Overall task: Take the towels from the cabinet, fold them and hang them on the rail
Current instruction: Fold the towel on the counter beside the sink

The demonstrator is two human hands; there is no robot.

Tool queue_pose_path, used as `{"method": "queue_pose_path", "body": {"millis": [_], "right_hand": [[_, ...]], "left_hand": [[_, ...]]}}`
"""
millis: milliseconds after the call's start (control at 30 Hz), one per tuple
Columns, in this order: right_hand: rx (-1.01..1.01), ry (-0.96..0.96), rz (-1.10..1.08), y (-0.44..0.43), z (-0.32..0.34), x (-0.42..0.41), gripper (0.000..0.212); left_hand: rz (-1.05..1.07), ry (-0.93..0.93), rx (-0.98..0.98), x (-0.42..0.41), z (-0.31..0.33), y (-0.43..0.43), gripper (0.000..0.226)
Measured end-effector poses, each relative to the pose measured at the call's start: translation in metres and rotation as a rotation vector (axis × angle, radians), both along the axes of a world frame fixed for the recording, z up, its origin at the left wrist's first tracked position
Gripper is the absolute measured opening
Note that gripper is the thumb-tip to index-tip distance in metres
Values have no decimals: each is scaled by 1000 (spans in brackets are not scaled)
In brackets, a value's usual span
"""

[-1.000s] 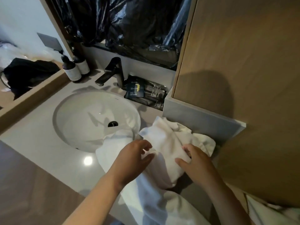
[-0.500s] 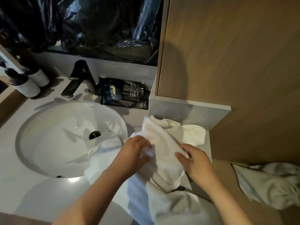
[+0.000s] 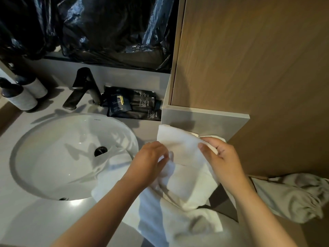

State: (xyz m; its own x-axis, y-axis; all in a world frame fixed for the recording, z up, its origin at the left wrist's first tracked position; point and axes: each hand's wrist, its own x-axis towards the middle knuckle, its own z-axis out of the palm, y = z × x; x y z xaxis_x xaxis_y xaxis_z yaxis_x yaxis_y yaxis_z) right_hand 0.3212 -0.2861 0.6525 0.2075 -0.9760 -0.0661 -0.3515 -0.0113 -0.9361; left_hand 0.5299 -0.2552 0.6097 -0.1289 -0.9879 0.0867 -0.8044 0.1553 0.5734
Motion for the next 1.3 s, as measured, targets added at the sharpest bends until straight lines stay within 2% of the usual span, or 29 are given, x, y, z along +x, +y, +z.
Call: {"method": "queue_pose_path", "body": {"millis": [100,267,500,567,667,767,867,900,967,1033,1167,1233,1300], "right_hand": [[6,56,-23,-4,-1,-5,15],[23,111,-53,-5,-2,-8,17],[10,91,-91,-6,-7,-3,11],[26,49,-124,-4,-13,4,10],[34,73,-127,-1,-12,3,16],[49,126,-41,4,-9,-5,42],[-44,321,84,15,-5,-5,66],[-117,398,117,19,-6,-2,64],[-264,522,132,24,-7,2,48],[-337,561,59,20,-6,-1,31],[-258,254,-166,5,13,-22,22],[-226,72,-194,0,27,-29,22],[-231,-24,-231,-4,40,-36,21]], "left_hand": [[5,4,-1,-1,3,-3,5],[-34,-32,49,-3,5,-5,37],[-72,-48,17,-11,7,-16,49],[-61,-30,24,-8,7,-16,40],[-82,-8,-29,-6,5,-15,10],[-7,57,-24,-1,7,-10,6],[7,31,-74,1,15,-7,8],[6,28,-89,1,20,-7,8],[-3,59,-122,1,32,-7,8],[-28,89,-127,5,46,-8,8],[-55,135,-6,20,68,-9,23],[-31,108,26,28,71,-9,26],[24,57,11,37,71,-9,25]]}}
